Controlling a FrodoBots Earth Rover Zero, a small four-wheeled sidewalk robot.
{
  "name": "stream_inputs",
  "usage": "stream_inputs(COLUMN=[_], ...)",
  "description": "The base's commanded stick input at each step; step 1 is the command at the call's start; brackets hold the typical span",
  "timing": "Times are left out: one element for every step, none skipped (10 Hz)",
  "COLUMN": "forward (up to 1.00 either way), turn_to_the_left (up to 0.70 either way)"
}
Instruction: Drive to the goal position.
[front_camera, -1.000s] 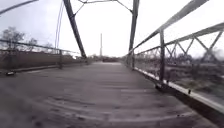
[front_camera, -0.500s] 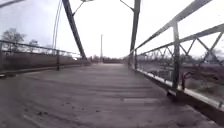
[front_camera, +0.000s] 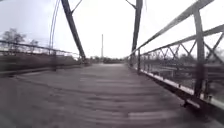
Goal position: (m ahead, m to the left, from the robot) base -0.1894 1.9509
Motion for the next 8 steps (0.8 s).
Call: stream_inputs(forward=[1.00, 1.00, 1.00, 1.00, 1.00, 1.00, 1.00, 1.00], turn_to_the_left=[0.00, 0.00, -0.02, -0.08, -0.30, -0.33, 0.00, 0.00])
